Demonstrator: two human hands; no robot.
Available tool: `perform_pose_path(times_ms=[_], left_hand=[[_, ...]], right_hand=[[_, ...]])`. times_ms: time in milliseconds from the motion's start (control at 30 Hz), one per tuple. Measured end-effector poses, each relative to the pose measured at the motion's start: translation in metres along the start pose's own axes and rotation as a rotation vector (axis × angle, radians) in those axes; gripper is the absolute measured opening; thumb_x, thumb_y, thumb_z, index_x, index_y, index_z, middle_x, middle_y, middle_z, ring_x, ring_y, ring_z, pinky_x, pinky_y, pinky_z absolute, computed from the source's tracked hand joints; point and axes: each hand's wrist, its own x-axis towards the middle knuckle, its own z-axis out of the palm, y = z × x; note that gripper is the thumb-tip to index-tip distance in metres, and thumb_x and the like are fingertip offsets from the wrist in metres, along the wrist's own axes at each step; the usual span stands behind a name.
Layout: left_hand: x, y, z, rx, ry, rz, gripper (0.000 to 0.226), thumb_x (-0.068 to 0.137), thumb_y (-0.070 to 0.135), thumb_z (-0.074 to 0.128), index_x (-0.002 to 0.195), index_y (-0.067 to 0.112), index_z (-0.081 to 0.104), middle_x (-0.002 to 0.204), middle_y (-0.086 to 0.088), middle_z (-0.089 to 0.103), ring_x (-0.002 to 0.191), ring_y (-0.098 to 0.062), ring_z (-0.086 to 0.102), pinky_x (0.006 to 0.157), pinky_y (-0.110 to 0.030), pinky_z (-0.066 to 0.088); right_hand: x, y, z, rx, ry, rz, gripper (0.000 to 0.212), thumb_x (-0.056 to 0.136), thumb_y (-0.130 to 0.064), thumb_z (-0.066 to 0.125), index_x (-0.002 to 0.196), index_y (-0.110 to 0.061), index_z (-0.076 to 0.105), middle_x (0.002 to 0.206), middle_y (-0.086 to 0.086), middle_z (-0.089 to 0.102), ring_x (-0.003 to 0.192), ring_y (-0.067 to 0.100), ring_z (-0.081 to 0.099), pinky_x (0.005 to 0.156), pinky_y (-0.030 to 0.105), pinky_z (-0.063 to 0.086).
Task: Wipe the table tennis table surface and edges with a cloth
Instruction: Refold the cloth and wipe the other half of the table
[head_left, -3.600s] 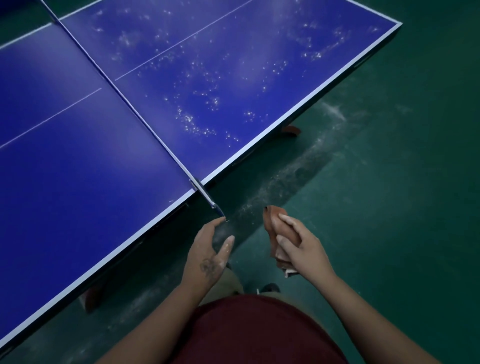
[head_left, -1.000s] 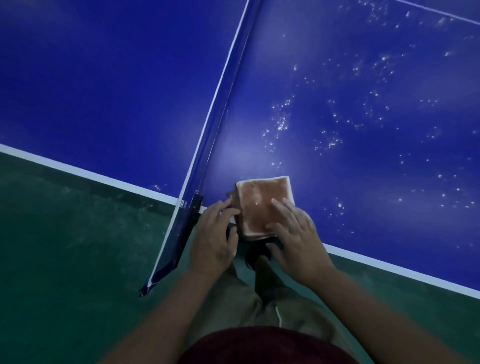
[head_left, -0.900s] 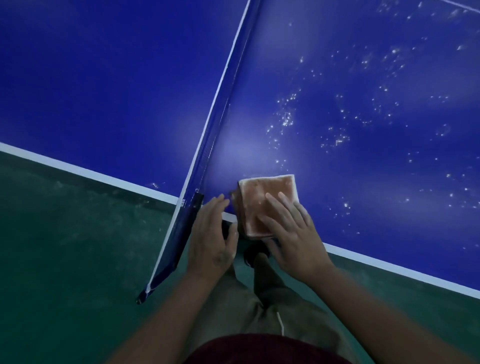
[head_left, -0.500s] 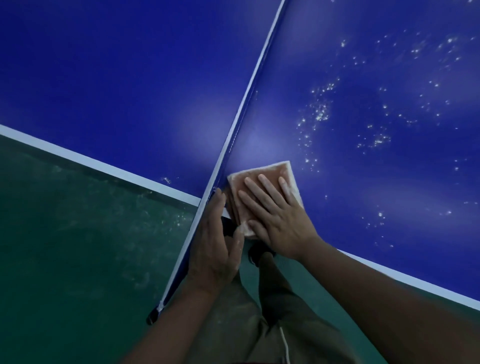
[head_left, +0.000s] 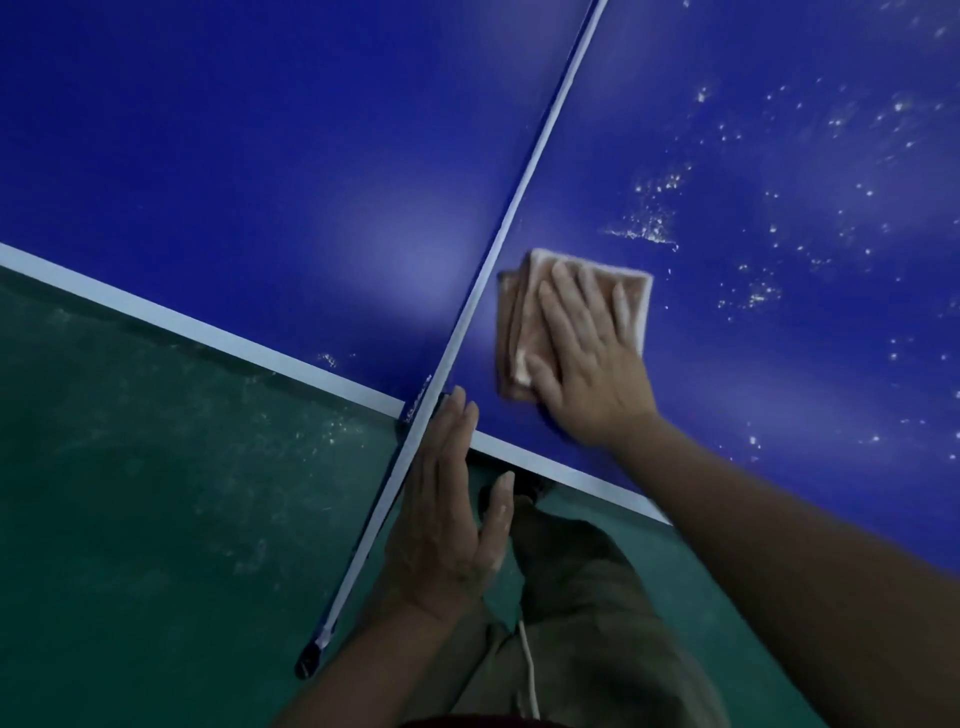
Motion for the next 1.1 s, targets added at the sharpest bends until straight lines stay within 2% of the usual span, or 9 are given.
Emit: perform_pose_path(times_ms=[167,300,433,567,667,800,867,933,1100], left_hand=[[0.006,-0.004,0.003,0.025,-0.016,-0.04,0.07,0.108,0.033,0.057,0.169,0.009,0.032,0.179,-0.006,0.027,0.166,-0.024,0.028,0.132,-0.039,0.033],[0.019,-0.004,0.019,0.083,-0.005,-0.029,0.067,0.108,0.031,0.057,0.166,0.004,0.037,0.177,-0.01,0.031,0.166,-0.028,0.028,0.13,-0.051,0.036],[0.048,0.001,0.041,0.102,0.069,-0.023,0.061,0.108,0.024,0.058,0.162,0.0,0.044,0.174,-0.015,0.036,0.164,-0.032,0.032,0.124,-0.062,0.04],[0.087,0.008,0.065,0.108,0.078,-0.012,0.059,0.108,0.02,0.057,0.161,-0.003,0.044,0.174,-0.018,0.036,0.165,-0.033,0.03,0.126,-0.061,0.039],[0.11,0.011,0.076,0.097,0.111,-0.015,0.059,0.108,0.017,0.059,0.161,-0.004,0.043,0.174,-0.019,0.035,0.165,-0.034,0.029,0.126,-0.061,0.038],[0.138,0.012,0.086,0.132,0.124,0.063,0.062,0.11,0.023,0.059,0.163,-0.001,0.039,0.177,-0.018,0.029,0.166,-0.034,0.026,0.125,-0.061,0.039],[0.15,0.013,0.089,0.165,0.111,0.087,0.063,0.111,0.025,0.059,0.164,0.001,0.037,0.178,-0.018,0.027,0.167,-0.034,0.024,0.127,-0.061,0.037],[0.163,0.013,0.093,0.217,0.099,0.097,0.063,0.111,0.024,0.059,0.164,0.0,0.037,0.177,-0.019,0.028,0.167,-0.035,0.023,0.128,-0.061,0.034],[0.212,0.019,0.108,0.324,0.11,0.106,0.064,0.113,0.023,0.056,0.165,-0.007,0.035,0.177,-0.022,0.026,0.168,-0.035,0.021,0.131,-0.058,0.03]], right_hand=[[-0.041,-0.042,0.014,0.11,-0.07,-0.192,0.075,0.108,-0.053,0.05,0.171,-0.019,0.027,0.181,0.003,0.013,0.167,0.029,0.008,0.131,0.066,0.012],[0.007,0.003,0.002,0.08,-0.047,-0.226,0.074,0.106,-0.053,0.053,0.169,-0.02,0.032,0.179,0.003,0.019,0.167,0.029,0.011,0.131,0.064,0.011],[0.086,0.064,-0.013,0.049,0.098,-0.004,0.07,0.109,-0.048,0.051,0.169,-0.017,0.031,0.178,0.006,0.023,0.166,0.03,0.015,0.133,0.06,0.009],[0.118,0.09,-0.02,0.038,0.109,0.169,0.072,0.11,-0.05,0.044,0.17,-0.012,0.028,0.179,0.01,0.019,0.167,0.032,0.011,0.132,0.064,0.006],[0.094,0.074,-0.018,0.058,0.111,0.023,0.071,0.109,-0.047,0.05,0.166,-0.008,0.036,0.177,0.011,0.023,0.166,0.033,0.013,0.13,0.066,0.011],[0.074,0.07,-0.011,0.085,0.059,-0.212,0.074,0.106,-0.057,0.049,0.165,-0.014,0.04,0.177,0.006,0.026,0.167,0.028,0.015,0.13,0.062,0.016],[0.091,0.088,-0.013,0.065,0.069,-0.258,0.074,0.105,-0.06,0.048,0.165,-0.017,0.042,0.177,0.004,0.028,0.166,0.026,0.017,0.131,0.059,0.017],[0.119,0.111,-0.017,0.026,0.122,-0.183,0.073,0.105,-0.059,0.05,0.165,-0.019,0.041,0.177,0.002,0.028,0.166,0.025,0.018,0.132,0.057,0.017],[0.175,0.151,-0.03,0.025,0.188,0.173,0.075,0.106,-0.057,0.046,0.169,-0.02,0.031,0.179,0.003,0.021,0.167,0.024,0.012,0.133,0.057,0.008]])
